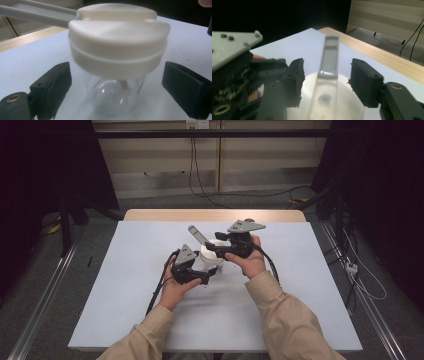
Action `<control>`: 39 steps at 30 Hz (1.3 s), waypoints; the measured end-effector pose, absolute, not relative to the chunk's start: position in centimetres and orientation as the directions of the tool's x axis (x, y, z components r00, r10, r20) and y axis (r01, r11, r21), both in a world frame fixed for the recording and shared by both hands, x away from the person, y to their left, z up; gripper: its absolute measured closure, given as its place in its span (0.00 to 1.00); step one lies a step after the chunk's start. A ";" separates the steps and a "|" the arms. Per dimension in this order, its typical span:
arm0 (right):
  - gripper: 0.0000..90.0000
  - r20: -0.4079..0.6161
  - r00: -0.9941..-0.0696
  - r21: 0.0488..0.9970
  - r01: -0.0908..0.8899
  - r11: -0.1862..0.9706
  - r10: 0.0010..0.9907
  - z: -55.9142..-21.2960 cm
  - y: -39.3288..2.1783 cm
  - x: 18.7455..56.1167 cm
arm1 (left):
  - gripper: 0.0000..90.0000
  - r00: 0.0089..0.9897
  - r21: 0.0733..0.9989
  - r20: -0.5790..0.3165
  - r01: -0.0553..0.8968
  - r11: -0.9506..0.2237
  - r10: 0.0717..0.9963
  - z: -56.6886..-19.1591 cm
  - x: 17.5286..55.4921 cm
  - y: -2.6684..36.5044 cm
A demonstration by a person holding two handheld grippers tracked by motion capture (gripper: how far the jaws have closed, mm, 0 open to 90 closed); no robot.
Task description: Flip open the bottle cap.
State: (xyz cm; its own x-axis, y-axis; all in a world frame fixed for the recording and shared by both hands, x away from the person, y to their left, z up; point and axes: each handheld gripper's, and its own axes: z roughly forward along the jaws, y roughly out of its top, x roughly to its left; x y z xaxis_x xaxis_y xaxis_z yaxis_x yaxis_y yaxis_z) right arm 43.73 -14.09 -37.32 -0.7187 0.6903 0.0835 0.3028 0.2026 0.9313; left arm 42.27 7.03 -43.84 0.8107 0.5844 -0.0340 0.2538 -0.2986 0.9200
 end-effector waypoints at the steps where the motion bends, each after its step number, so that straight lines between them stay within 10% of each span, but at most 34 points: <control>1: 0.46 0.086 -0.718 0.932 0.302 0.198 0.691 -37.4 -14.4 43.4 | 0.10 0.812 0.918 -0.038 0.258 -0.300 0.583 -43.8 42.1 7.5; 13: 0.20 0.095 -0.683 0.930 0.321 0.180 0.724 -39.5 -17.9 39.7 | 0.09 0.815 0.906 -0.064 0.290 -0.309 0.577 -43.9 39.7 12.9; 39: 0.12 0.074 -0.615 0.925 0.336 0.177 0.785 -43.2 -23.4 34.0 | 0.10 0.771 0.892 -0.057 0.325 -0.315 0.634 -44.1 37.9 19.3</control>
State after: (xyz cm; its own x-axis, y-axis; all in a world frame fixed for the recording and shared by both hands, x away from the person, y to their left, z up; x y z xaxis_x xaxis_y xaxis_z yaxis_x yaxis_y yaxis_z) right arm 33.98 -23.43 -43.18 -0.6154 0.7847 0.0738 0.3360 0.1765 0.9252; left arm 37.95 19.32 -44.13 0.7713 0.6339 -0.0572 0.3248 -0.3146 0.8919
